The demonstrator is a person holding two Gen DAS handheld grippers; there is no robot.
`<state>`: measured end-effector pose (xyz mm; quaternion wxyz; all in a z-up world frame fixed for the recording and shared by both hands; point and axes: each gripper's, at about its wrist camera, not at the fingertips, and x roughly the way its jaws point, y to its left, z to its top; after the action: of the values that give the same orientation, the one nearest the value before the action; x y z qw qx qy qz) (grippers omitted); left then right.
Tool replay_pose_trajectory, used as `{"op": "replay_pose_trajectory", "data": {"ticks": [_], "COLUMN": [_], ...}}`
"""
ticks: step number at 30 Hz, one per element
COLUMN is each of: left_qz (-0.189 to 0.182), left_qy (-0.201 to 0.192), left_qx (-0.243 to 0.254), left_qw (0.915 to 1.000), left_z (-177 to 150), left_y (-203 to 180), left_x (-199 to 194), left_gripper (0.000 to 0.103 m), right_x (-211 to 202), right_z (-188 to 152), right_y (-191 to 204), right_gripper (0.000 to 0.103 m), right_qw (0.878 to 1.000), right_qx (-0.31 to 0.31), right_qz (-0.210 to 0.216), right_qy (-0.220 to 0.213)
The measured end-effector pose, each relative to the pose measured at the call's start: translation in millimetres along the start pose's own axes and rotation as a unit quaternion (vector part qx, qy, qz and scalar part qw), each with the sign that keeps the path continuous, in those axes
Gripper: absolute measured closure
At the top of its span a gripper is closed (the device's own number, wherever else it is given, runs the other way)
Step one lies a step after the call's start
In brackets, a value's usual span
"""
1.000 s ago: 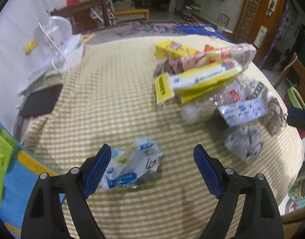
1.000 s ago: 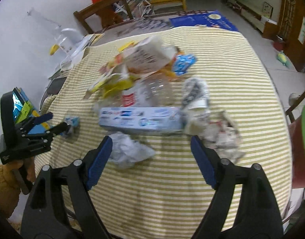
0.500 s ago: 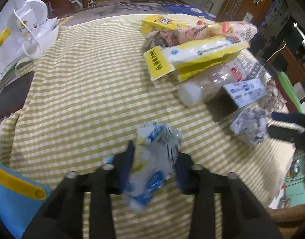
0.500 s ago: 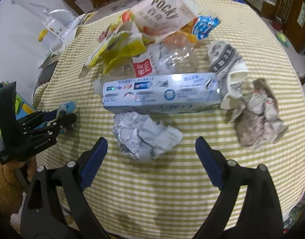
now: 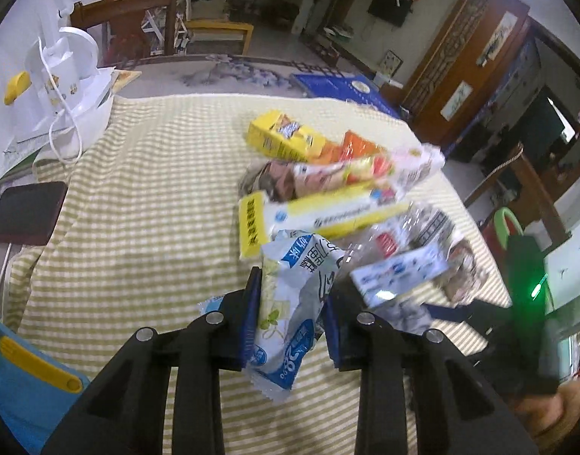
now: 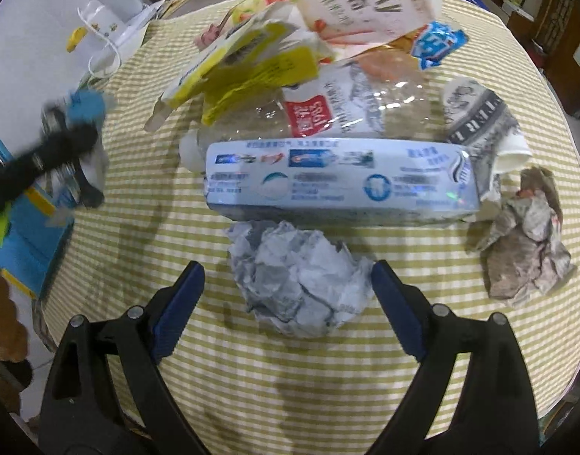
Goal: Collect trash
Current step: 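Grasp the crumpled milk pouch with the left tool while the right tool grasps crumpled foil paper, then drop the foil paper from the right tool into the red bin while the left tool drops the milk pouch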
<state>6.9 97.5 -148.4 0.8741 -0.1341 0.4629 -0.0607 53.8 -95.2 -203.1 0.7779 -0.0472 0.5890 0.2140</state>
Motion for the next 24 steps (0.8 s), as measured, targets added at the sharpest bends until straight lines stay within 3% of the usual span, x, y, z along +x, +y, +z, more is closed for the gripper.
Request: {"op": "replay_pose_trajectory", "data": {"ticks": [3, 6, 9, 14, 24], "left_qz": [0.006, 0.003, 0.004, 0.001, 0.002], "left_qy": [-0.016, -0.030, -0.039, -0.048, -0.061], "left_qx": [0.006, 0.021, 0.036, 0.050, 0.067], "left_qw": [0.9998, 0.9993, 0.9986, 0.9976, 0.9959], "left_z": [9.3, 15.4, 21.4, 27.6, 34.4], "left_y": [-13.9, -28.5, -42.2, -57.8, -84.9], "left_x": [-9.6, -16.3, -20.2, -24.9, -30.1], "left_gripper": [0.075, 0.075, 0.075, 0.075, 0.075], "right_x": [0.0, 0.6, -3.3, -23.9, -95.2], "right_z": [1.2, 2.3, 3.4, -0.1, 0.1], "right_y": [0.2, 2.2, -0.4, -13.5, -58.6], "right_gripper": [0.018, 0.039, 0.049, 0.051, 0.051], "right_qw": [1.000, 1.000, 1.000, 0.999, 0.987], "right_qx": [-0.007, -0.021, -0.015, 0.008, 0.073], "right_qz": [0.002, -0.016, -0.007, 0.011, -0.002], "right_qy": [-0.005, -0.010, -0.018, -0.040, -0.141]}}
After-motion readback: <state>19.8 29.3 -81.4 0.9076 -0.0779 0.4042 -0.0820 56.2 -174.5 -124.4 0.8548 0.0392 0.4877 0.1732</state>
